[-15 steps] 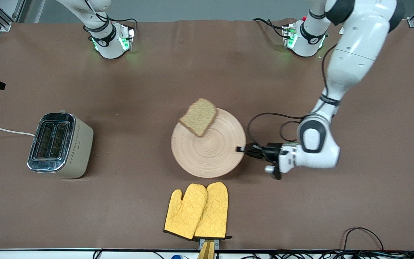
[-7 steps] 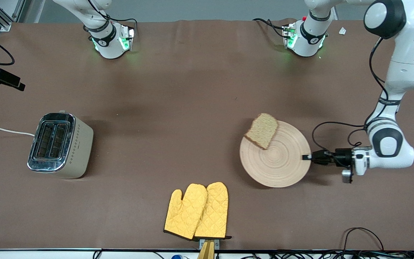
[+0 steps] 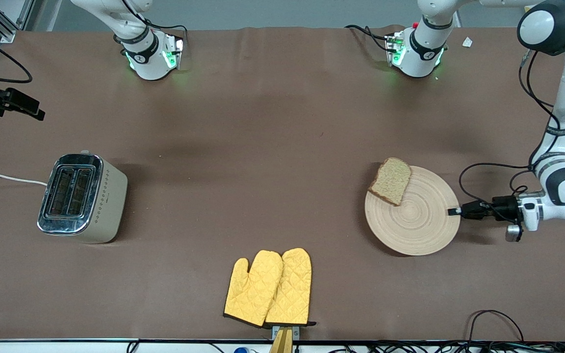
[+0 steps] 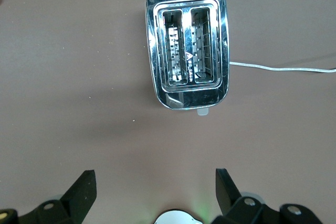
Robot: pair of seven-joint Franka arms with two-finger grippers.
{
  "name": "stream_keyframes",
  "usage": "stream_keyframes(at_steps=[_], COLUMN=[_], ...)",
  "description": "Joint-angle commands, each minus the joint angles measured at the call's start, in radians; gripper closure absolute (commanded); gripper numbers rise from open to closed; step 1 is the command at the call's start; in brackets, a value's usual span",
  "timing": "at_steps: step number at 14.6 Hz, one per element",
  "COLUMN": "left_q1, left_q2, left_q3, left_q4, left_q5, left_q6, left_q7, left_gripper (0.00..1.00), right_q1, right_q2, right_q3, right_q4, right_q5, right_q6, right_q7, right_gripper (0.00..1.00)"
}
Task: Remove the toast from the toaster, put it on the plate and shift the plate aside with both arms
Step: 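Open the left gripper and release the plate rim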
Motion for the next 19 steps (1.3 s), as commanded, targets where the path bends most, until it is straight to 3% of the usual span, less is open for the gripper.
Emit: stream_keyframes(at_steps=[1,3,4,5,7,12,16,19], left_q1=[0.059,0.079,0.095,0.11,0.124,0.023,-0.135,-0.256], left_q2=[0.062,0.073,0.068,0.065,0.049,-0.079,-0.278,-0.417], left_q3=[-0.014,-0.014,-0.014,-0.014,-0.017,-0.033,-0.027,-0.031], left_q4=[0.062,0.073,0.073,0.073,0.083,0.229,0.234,0.232], left_q5=[0.014,0.014,0.019,0.024,0.046,0.356,0.566,0.695], left_q6=[-0.054,-0.054,-0.054,-0.056,-0.06,-0.059,-0.06,-0.154], left_q7=[-0.015,-0.015,-0.013,-0.006,-0.01,-0.114,-0.354,-0.58], left_gripper=[0.97,0.93,0.77,0.01,0.0,0.0,0.0,0.0], right_q1=[0.009,0.01,0.01,0.01,0.01,0.023,0.023,0.023], right_q2=[-0.02,-0.02,-0.02,-0.022,-0.022,-0.022,-0.024,-0.022], right_q3=[-0.004,-0.004,-0.004,-0.004,-0.003,-0.004,-0.004,-0.004], right_q4=[-0.016,-0.016,-0.016,-0.016,-0.016,-0.016,-0.016,-0.016], right_q5=[0.001,0.001,0.001,0.001,0.001,0.001,0.001,0.002], right_q6=[0.002,-0.001,-0.001,-0.003,-0.006,-0.006,-0.01,-0.009], right_q7=[0.019,0.019,0.019,0.019,0.019,0.019,0.019,0.019], right_gripper=[0.0,0.0,0.0,0.0,0.0,0.0,0.0,0.0])
